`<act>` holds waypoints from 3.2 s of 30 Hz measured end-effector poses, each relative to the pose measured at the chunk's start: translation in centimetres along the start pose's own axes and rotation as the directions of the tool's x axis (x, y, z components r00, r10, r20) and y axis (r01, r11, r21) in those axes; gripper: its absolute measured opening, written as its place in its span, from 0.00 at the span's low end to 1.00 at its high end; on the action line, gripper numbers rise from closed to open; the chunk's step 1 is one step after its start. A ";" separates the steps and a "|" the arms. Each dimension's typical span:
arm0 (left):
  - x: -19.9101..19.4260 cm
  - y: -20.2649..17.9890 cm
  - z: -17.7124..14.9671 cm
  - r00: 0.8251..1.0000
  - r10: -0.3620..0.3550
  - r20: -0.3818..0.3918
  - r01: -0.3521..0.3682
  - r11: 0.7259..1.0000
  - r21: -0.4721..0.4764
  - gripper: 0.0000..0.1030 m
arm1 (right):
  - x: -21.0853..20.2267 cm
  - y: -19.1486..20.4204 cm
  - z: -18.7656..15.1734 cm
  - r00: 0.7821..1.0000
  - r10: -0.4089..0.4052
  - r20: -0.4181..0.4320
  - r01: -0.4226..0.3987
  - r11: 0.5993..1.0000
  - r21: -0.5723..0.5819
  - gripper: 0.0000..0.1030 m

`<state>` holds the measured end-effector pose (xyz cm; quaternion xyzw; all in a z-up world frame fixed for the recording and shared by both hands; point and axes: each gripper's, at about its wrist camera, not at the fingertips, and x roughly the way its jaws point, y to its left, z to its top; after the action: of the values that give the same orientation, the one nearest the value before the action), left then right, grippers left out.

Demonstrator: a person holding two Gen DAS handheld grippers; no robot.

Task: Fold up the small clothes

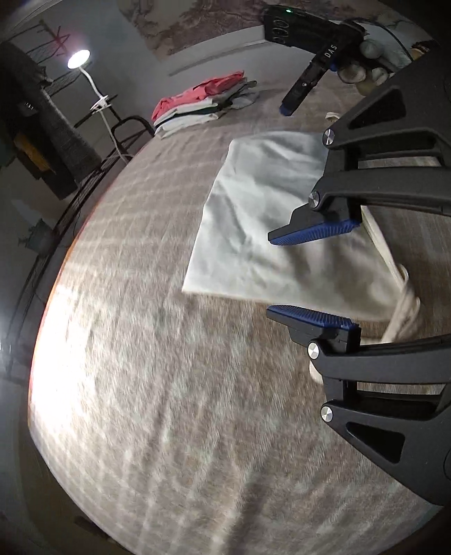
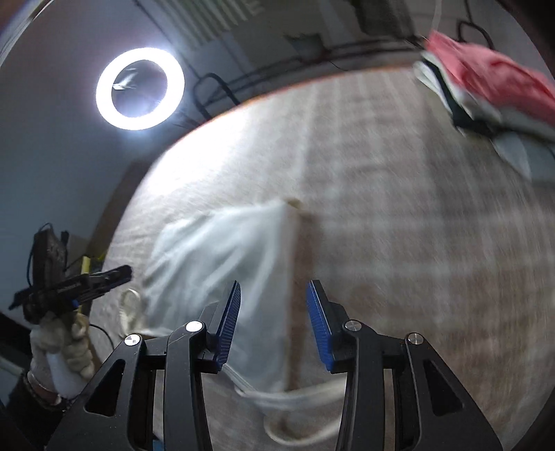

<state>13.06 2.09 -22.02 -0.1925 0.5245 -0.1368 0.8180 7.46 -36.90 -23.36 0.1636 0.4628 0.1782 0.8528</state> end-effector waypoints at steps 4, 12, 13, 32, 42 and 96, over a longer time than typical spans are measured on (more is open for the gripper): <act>1.8 -1.9 -0.9 0.999 0.001 -0.035 0.002 0.998 0.070 0.35 | 2.2 2.7 0.7 0.999 0.047 -0.022 -0.048 0.997 -0.068 0.36; 2.1 -2.7 -1.8 0.991 0.130 -0.007 -0.126 0.973 0.194 0.35 | 4.5 0.1 0.7 0.982 -0.149 -0.116 0.144 0.988 -0.056 0.34; 1.6 -2.6 -1.8 0.992 0.124 0.003 -0.122 0.975 0.185 0.35 | 3.5 -0.4 1.2 0.989 -0.114 -0.090 0.112 0.993 -0.030 0.35; 3.0 -2.1 -2.1 0.988 0.153 -0.028 -0.144 0.966 0.217 0.35 | 6.4 -3.9 4.1 0.965 0.254 -0.062 -0.232 0.940 0.252 0.10; 3.1 -2.2 -2.2 0.987 0.156 -0.028 -0.145 0.963 0.226 0.35 | 8.3 -4.8 5.1 0.977 0.213 -0.016 -0.196 0.926 0.324 0.02; 4.2 0.2 0.1 0.997 0.022 -0.074 -0.026 0.999 -0.043 0.13 | 6.2 -2.3 -0.4 0.976 0.203 -0.083 -0.182 0.961 0.209 0.17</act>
<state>14.86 0.49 -25.46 -0.1991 0.5594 -0.1223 0.7953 10.60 -36.08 -29.16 0.2832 0.5039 0.2213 0.7854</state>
